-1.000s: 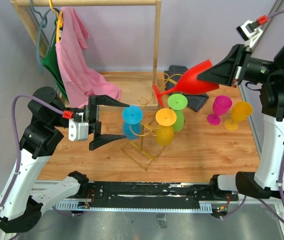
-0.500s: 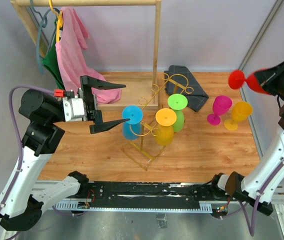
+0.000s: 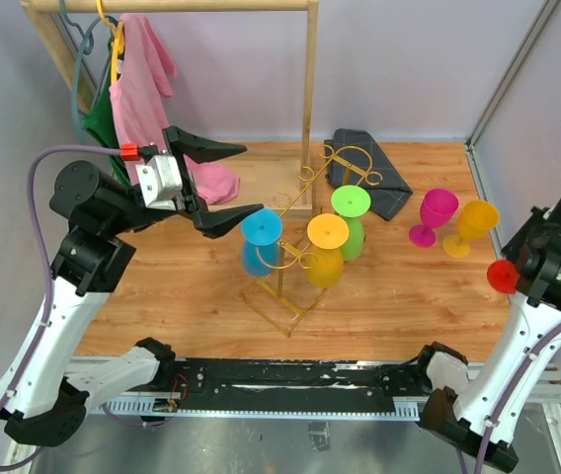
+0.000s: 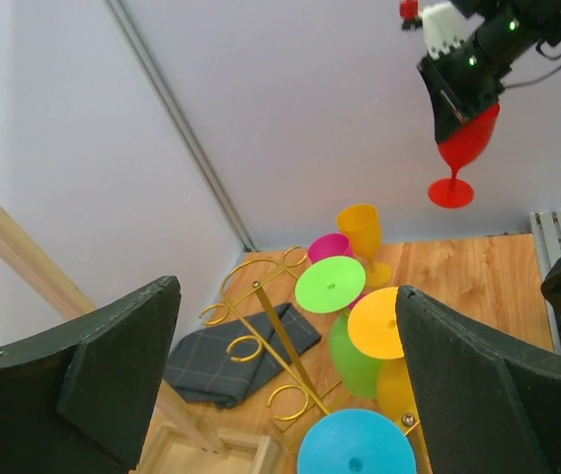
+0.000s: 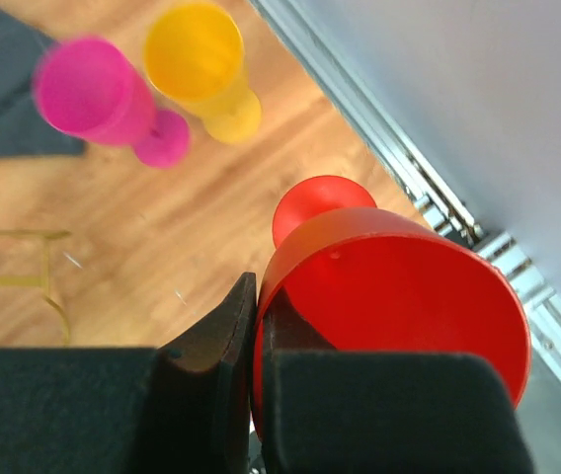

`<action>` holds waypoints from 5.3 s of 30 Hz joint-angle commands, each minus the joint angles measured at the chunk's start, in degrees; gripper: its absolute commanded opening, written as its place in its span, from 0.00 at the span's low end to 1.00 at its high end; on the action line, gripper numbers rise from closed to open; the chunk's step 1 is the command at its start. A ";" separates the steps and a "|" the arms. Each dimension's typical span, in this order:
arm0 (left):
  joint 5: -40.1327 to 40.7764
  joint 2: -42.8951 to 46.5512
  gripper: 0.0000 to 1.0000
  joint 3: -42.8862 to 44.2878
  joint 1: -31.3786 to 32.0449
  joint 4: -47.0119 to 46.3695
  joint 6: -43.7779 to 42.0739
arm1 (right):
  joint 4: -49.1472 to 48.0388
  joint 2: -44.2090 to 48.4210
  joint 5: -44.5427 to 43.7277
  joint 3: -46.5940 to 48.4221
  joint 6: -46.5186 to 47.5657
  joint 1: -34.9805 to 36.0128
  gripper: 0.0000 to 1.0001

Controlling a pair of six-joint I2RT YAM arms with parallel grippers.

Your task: Take the wine glass off the wine glass rack

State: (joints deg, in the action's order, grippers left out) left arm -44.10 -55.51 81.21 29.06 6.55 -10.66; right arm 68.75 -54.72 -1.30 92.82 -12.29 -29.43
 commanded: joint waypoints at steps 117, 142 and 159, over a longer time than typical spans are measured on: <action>-19.87 -8.48 0.79 -7.53 -23.81 24.45 60.18 | -23.14 3.91 38.51 -5.42 -18.32 25.77 0.98; -21.71 -8.41 0.56 -11.13 -22.53 30.74 58.52 | -23.30 3.67 37.16 -6.23 -17.75 26.66 0.99; -21.18 -10.08 0.44 -8.99 -20.58 30.75 58.31 | -24.09 3.91 36.56 -7.54 -17.86 27.41 0.99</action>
State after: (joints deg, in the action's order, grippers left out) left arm -64.01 -65.30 70.19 7.75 36.60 47.66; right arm 46.06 -51.42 35.75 85.93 -30.44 -2.98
